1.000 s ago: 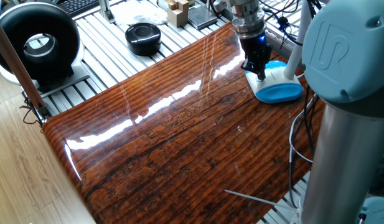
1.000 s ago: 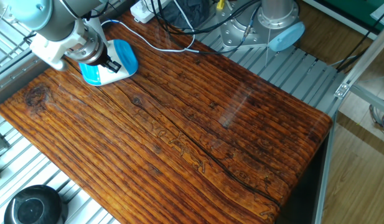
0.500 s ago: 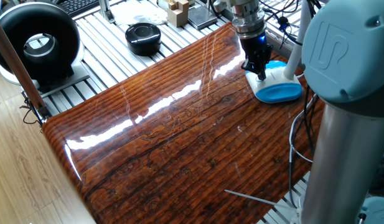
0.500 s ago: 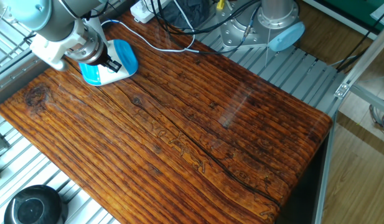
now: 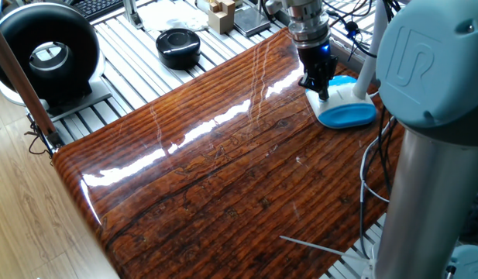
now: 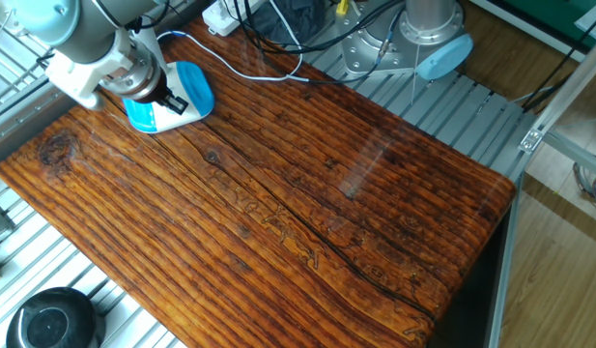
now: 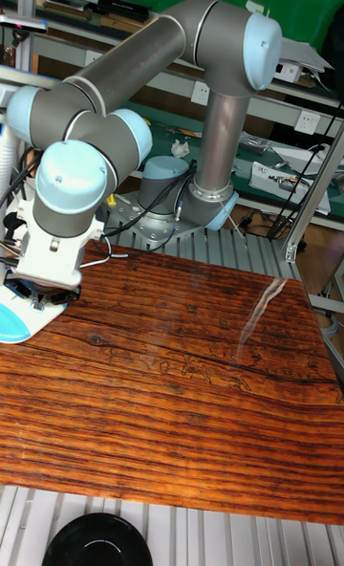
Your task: Turn on the desk lamp by pressing the button
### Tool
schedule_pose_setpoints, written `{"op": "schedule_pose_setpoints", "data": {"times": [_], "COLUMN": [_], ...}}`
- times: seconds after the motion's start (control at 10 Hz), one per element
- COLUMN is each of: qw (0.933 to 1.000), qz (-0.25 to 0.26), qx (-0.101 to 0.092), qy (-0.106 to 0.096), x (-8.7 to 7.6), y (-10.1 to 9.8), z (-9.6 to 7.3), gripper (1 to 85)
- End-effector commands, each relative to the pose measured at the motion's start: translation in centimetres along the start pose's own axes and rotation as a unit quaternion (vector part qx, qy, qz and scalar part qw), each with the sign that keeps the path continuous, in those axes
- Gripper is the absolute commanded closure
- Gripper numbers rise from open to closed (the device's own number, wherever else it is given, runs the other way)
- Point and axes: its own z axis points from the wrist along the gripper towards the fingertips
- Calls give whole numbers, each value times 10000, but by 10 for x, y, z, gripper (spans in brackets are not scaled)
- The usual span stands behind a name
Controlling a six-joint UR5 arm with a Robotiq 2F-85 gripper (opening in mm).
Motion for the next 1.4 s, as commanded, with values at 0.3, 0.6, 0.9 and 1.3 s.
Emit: {"op": "schedule_pose_setpoints", "data": {"times": [0.3,0.6,0.9,1.3], "qw": [9999,9999,10000,9999], "qz": [-96,-77,-54,-104], "qx": [-54,-26,-27,-56], "qy": [49,59,74,72], "x": [0,-1,0,3], "y": [1,3,4,-4], "z": [1,-1,-3,-7], "gripper": [847,847,847,847]}}
